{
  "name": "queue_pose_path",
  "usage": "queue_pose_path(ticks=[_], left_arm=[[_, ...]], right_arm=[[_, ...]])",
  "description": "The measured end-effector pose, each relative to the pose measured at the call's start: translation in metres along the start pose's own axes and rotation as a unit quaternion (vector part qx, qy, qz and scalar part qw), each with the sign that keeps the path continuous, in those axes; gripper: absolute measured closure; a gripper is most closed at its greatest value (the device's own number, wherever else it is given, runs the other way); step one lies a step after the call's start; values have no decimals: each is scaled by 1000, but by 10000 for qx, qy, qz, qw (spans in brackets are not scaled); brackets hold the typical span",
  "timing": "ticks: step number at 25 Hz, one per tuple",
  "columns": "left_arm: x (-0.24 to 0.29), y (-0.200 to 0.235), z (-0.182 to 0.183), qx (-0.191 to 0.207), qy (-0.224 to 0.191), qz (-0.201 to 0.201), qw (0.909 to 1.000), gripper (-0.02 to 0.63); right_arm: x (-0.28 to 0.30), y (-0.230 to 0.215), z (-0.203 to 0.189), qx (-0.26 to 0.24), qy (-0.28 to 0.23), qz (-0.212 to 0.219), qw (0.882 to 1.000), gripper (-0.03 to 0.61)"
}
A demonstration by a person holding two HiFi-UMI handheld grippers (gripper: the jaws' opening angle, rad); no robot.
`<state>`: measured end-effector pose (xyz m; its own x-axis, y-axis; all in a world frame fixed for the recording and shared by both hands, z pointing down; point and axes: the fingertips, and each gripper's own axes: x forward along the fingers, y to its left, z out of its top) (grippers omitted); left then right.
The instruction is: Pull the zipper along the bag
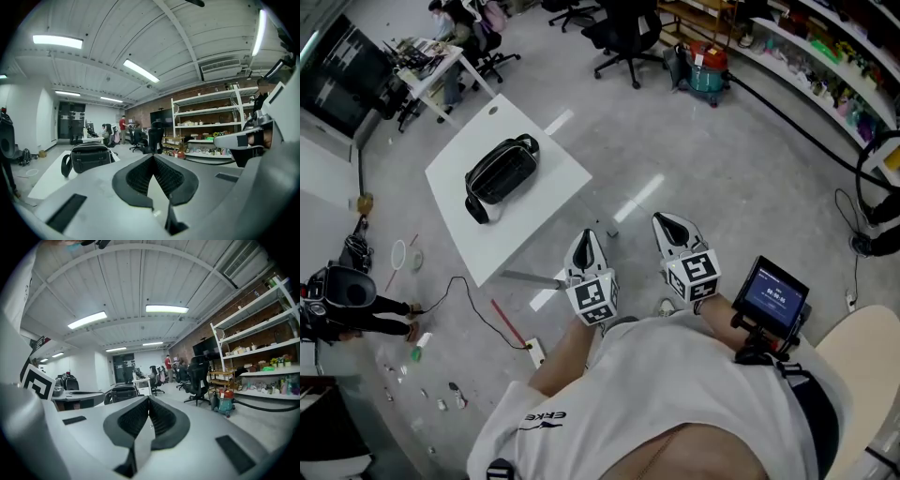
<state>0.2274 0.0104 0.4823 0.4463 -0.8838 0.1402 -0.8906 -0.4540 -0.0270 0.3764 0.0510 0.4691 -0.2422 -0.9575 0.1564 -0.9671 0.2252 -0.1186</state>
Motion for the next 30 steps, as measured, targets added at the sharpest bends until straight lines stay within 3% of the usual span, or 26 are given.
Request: queue_pose_path(ticks=[13,30], left_arm=[[17,43,-10,-154,161,793,9966,609],[80,229,4,-259,141,1197,9924,609]], right_arm=[[58,6,-1,-21,180,665,9976,574],[232,92,28,-90,189,1009,9947,574]])
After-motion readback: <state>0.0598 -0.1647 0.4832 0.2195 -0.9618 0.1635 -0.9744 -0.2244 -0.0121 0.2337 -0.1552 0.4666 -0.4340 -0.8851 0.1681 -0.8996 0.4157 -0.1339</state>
